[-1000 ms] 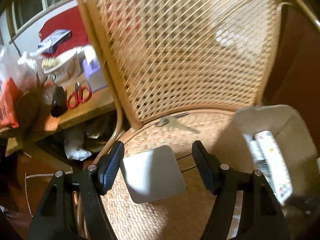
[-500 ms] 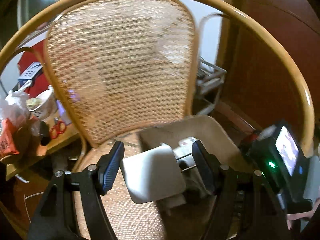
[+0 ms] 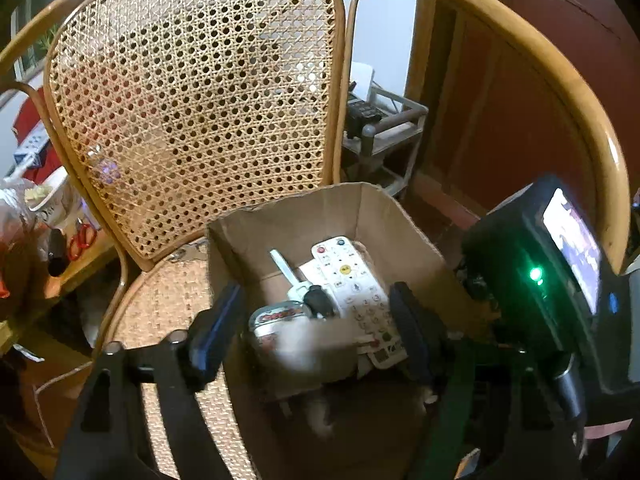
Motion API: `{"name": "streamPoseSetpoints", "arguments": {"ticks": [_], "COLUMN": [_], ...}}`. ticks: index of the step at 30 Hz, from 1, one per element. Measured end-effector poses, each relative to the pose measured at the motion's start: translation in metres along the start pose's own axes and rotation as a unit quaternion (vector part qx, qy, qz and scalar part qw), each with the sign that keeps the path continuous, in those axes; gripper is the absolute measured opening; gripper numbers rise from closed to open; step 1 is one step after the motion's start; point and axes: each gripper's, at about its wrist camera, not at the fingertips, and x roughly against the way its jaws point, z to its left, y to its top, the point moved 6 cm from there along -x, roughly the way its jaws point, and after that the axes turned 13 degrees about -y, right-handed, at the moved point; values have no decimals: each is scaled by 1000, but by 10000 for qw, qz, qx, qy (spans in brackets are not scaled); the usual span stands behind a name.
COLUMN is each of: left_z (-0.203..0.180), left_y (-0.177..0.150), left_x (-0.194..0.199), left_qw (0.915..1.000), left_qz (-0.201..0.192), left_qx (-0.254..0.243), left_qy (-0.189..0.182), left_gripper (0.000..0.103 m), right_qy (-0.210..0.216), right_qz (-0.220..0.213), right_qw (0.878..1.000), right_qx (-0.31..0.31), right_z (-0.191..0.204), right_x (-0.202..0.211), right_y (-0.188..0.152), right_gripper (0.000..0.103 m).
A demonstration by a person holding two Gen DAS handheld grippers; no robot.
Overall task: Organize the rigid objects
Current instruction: 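Carry the charger into the box and open the left tool, then move the left tool down to the silver key on the seat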
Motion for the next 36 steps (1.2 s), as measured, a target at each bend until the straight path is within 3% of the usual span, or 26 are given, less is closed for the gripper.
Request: {"name": "streamPoseSetpoints", "arguments": {"ticks": [12, 19, 23, 28, 36], "left_z": [31, 94, 133, 154, 184], "left_y": [6, 1, -16, -32, -24], "left_x": [16, 33, 24, 11, -40], "left_qw": [9993, 9951, 9911, 9876, 9812], "left_qz": [-261, -408, -273, -168, -39], "left_qx": [209, 576, 934, 1132, 1472], "left_qy": [184, 696, 910, 1077, 1248], "left_gripper": [88, 89, 89, 89, 88], "right_qy": [-23, -7, -9, -11, -58], "right_qz": [-7, -9, -10, -48, -100], "right_qw": [10000, 10000, 10000, 10000, 9999], "right_qx": [47, 51, 58, 66, 128], "right_z": [2, 1, -1, -3, -3], "right_x": [0, -1, -2, -1, 0], "right_y": [1, 2, 2, 4, 5], "right_gripper": [32, 32, 32, 32, 32]}}
